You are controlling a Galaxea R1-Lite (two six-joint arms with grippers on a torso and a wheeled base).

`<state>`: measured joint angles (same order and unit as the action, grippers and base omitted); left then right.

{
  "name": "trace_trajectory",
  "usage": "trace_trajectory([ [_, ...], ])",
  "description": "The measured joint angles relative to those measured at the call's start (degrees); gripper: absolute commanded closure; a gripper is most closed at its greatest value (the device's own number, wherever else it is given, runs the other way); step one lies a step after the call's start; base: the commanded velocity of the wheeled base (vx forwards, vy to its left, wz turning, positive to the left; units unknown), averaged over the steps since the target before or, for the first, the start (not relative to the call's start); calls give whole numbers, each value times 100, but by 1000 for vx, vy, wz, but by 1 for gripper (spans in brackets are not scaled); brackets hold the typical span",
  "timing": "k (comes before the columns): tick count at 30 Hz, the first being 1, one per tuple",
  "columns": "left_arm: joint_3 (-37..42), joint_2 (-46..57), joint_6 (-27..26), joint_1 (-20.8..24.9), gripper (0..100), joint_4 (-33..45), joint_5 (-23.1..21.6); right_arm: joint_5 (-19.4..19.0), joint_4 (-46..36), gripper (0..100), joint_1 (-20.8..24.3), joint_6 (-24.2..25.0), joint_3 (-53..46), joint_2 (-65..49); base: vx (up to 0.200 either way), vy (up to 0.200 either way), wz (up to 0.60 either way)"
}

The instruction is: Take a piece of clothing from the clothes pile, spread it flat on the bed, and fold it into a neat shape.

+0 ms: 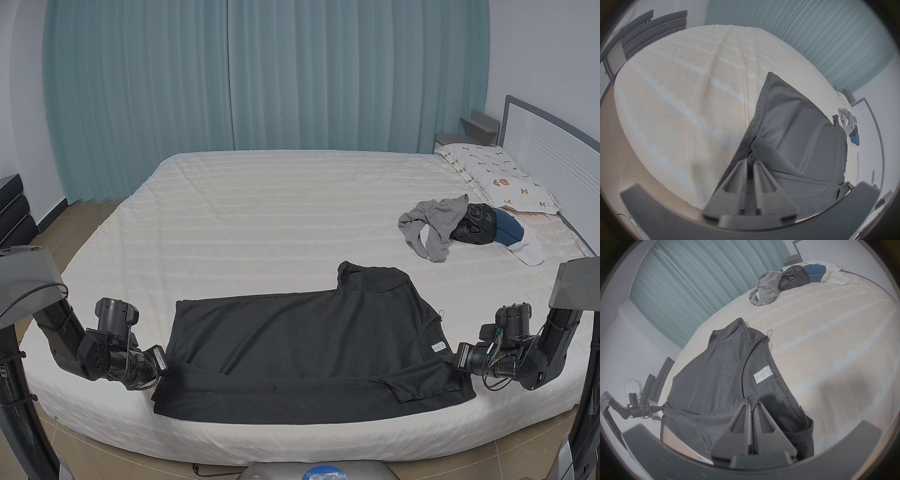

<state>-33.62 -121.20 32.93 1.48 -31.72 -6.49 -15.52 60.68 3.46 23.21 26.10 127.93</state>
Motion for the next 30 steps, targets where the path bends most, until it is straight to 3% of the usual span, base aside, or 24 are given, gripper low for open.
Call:
trace_trajectory([
  [1,-2,-20,-2,0,0,0,0,0,-1,100,0,0,0,7,0,0,0],
  [2,-5,-39,0,0,0,0,0,0,-4,0,1,0,-2,13,0,0,0],
  [9,-9,-77,119,-5,0,2,-49,-22,78,0,33,90,-44,18,0,0,0],
  [23,282,389,541,-126,0,-475,-183,-216,152,0,74,1292,-581,-990,0,0,0],
  [30,325,491,798,-129,0,-589,-194,-534,814,0,146,1669,-1040,-1269,86,0,0],
])
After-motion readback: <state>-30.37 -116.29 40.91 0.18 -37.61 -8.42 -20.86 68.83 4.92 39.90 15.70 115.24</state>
